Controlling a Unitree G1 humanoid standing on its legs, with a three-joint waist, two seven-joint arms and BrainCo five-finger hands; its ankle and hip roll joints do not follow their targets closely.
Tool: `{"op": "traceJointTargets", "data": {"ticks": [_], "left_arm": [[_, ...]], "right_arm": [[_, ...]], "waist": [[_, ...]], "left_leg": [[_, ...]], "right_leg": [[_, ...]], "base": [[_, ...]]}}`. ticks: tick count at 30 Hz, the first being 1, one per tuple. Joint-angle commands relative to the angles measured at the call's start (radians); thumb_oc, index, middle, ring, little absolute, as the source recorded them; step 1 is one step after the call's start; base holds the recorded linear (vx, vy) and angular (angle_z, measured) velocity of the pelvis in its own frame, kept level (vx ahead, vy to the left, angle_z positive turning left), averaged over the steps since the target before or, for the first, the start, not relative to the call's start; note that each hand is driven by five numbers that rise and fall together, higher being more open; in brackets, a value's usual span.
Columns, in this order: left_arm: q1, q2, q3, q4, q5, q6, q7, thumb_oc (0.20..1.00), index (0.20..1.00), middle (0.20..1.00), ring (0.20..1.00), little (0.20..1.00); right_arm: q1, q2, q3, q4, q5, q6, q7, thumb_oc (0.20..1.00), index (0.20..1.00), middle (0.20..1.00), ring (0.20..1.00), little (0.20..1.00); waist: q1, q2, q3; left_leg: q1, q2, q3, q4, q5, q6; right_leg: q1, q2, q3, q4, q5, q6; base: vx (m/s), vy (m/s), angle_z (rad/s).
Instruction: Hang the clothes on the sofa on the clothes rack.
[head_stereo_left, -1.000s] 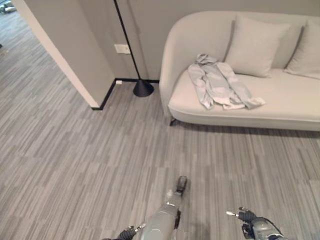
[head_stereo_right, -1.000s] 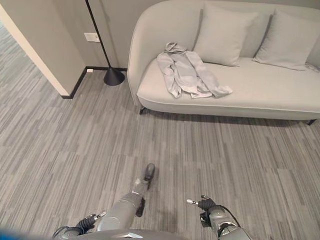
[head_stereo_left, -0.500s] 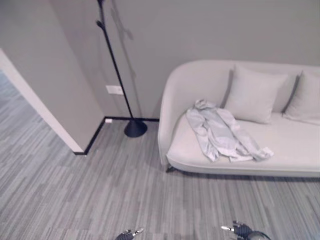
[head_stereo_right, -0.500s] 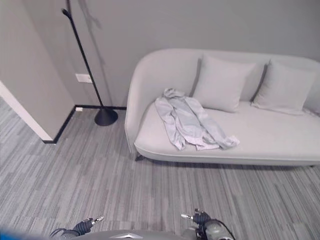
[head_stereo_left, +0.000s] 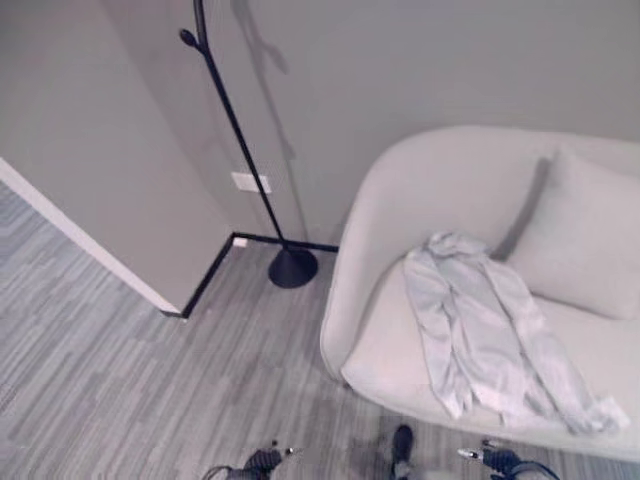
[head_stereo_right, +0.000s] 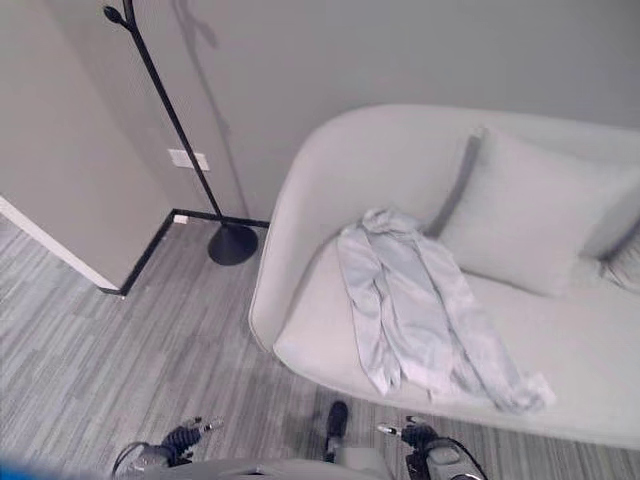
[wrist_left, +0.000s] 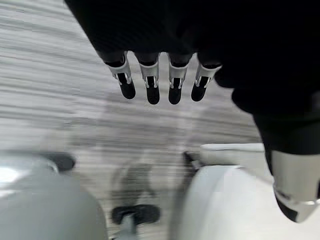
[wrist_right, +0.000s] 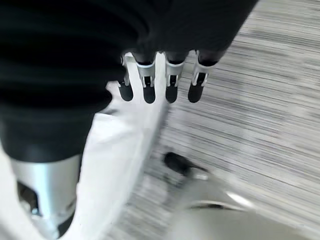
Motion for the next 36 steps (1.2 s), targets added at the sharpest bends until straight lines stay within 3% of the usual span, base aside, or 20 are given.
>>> {"op": "traceJointTargets", "data": {"ticks": [1, 5, 7, 9, 11, 13, 14, 15, 16, 19, 22, 36], "left_arm": [[-0.01, 0.017, -0.029, 0.016, 0.022, -0.007, 0.014, 1.0, 1.0, 1.0, 1.0, 1.0], [-0.009, 0.017, -0.031, 0.012, 0.024, -0.003, 0.012, 1.0, 1.0, 1.0, 1.0, 1.0], [-0.01, 0.018, -0.033, 0.005, 0.018, -0.003, 0.011, 1.0, 1.0, 1.0, 1.0, 1.0], [-0.011, 0.015, -0.038, 0.007, 0.026, 0.0, 0.01, 1.0, 1.0, 1.0, 1.0, 1.0], [-0.011, 0.011, -0.04, 0.007, 0.024, 0.001, 0.007, 1.0, 1.0, 1.0, 1.0, 1.0], [-0.01, 0.007, -0.042, 0.015, 0.027, 0.0, 0.006, 1.0, 1.0, 1.0, 1.0, 1.0], [-0.008, 0.007, -0.042, 0.018, 0.027, -0.001, 0.007, 1.0, 1.0, 1.0, 1.0, 1.0], [-0.008, 0.007, -0.042, 0.019, 0.027, -0.001, 0.007, 1.0, 1.0, 1.0, 1.0, 1.0], [-0.004, 0.009, -0.037, 0.023, 0.022, 0.0, 0.009, 1.0, 1.0, 1.0, 1.0, 1.0], [0.013, 0.006, -0.038, 0.044, 0.041, -0.001, -0.002, 1.0, 1.0, 1.0, 1.0, 1.0], [0.019, 0.007, -0.034, 0.055, 0.046, 0.0, -0.003, 1.0, 1.0, 1.0, 1.0, 1.0], [0.014, 0.013, -0.038, 0.047, 0.061, -0.001, 0.0, 1.0, 1.0, 1.0, 1.0, 1.0]], "right_arm": [[-0.014, -0.009, 0.001, 0.016, 0.011, -0.018, -0.008, 1.0, 1.0, 1.0, 1.0, 1.0], [-0.008, -0.015, 0.005, 0.0, 0.018, -0.025, -0.007, 1.0, 1.0, 1.0, 1.0, 1.0], [-0.005, -0.02, 0.002, -0.004, 0.026, -0.025, -0.01, 1.0, 1.0, 1.0, 1.0, 1.0], [-0.008, -0.025, 0.003, 0.002, 0.023, -0.021, -0.012, 1.0, 1.0, 1.0, 1.0, 1.0], [-0.006, -0.03, 0.003, 0.001, 0.022, -0.02, -0.012, 1.0, 1.0, 1.0, 1.0, 1.0], [-0.008, -0.034, 0.002, 0.0, 0.021, -0.02, -0.011, 1.0, 1.0, 1.0, 1.0, 1.0], [-0.011, -0.034, 0.007, 0.0, 0.018, -0.021, -0.011, 1.0, 1.0, 1.0, 1.0, 1.0], [-0.01, -0.034, 0.007, 0.0, 0.018, -0.021, -0.011, 1.0, 1.0, 1.0, 1.0, 1.0], [-0.019, -0.033, 0.017, 0.004, 0.012, -0.021, -0.011, 1.0, 1.0, 1.0, 1.0, 1.0], [-0.006, -0.013, 0.026, -0.004, -0.013, -0.021, -0.009, 1.0, 1.0, 1.0, 1.0, 1.0], [-0.002, -0.006, 0.029, -0.004, -0.015, -0.02, -0.007, 1.0, 1.0, 1.0, 1.0, 1.0], [0.008, 0.014, 0.04, 0.001, -0.035, -0.012, -0.002, 1.0, 1.0, 1.0, 1.0, 1.0]], "waist": [[-0.006, 0.007, 0.007], [-0.01, -0.003, 0.023], [-0.011, -0.017, 0.04], [-0.013, -0.025, 0.046], [-0.01, -0.028, 0.045], [0.0, -0.037, 0.049], [0.008, -0.035, 0.052], [0.009, -0.035, 0.054], [0.03, -0.019, 0.059], [0.026, -0.005, 0.024], [0.027, -0.006, 0.014], [0.039, -0.014, -0.002]], "left_leg": [[-0.003, 0.075, -0.048, -0.095, 0.226, -0.005], [-0.053, 0.081, -0.035, 0.055, 0.327, -0.009], [-0.103, 0.08, -0.005, 0.149, 0.377, 0.008], [-0.119, 0.095, 0.062, 0.147, 0.35, 0.019], [-0.143, 0.069, 0.083, 0.098, 0.282, 0.026], [-0.195, -0.018, 0.08, 0.034, 0.187, 0.046], [-0.222, -0.066, 0.068, 0.004, 0.175, 0.054], [-0.22, -0.066, 0.069, 0.005, 0.173, 0.054], [-0.23, -0.125, 0.048, -0.08, 0.196, 0.068], [-0.153, -0.122, 0.05, -0.193, 0.214, 0.085], [-0.131, -0.123, 0.057, -0.217, 0.219, 0.089], [-0.089, -0.134, 0.068, -0.229, 0.191, 0.11]], "right_leg": [[0.009, -0.066, 0.013, 0.015, -0.055, 0.202], [0.071, -0.049, 0.022, 0.01, -0.09, 0.174], [0.095, -0.054, 0.024, 0.01, -0.1, 0.162], [0.115, -0.056, 0.027, 0.01, -0.118, 0.158], [0.125, -0.064, 0.025, 0.01, -0.132, 0.163], [0.126, -0.074, 0.034, 0.01, -0.139, 0.168], [0.126, -0.07, 0.04, 0.01, -0.14, 0.171], [0.129, -0.07, 0.04, 0.01, -0.141, 0.171], [0.138, -0.05, 0.056, 0.01, -0.14, 0.172], [0.153, -0.035, 0.071, 0.01, -0.149, 0.169], [0.158, -0.039, 0.075, 0.01, -0.147, 0.172], [0.167, -0.076, 0.082, 0.01, -0.133, 0.201]], "base": [[0.18, -0.183, -0.5], [0.16, -0.146, -0.03], [0.11, -0.111, -0.07], [0.1, -0.068, -0.02], [0.1, -0.03, -0.08], [0.07, -0.007, -0.05], [0.03, 0.009, 0.11], [0.04, 0.032, 0.1], [0.05, 0.042, -0.1], [0.1, 0.101, -0.34], [0.06, 0.068, -0.1], [0.03, 0.074, -0.03]]}}
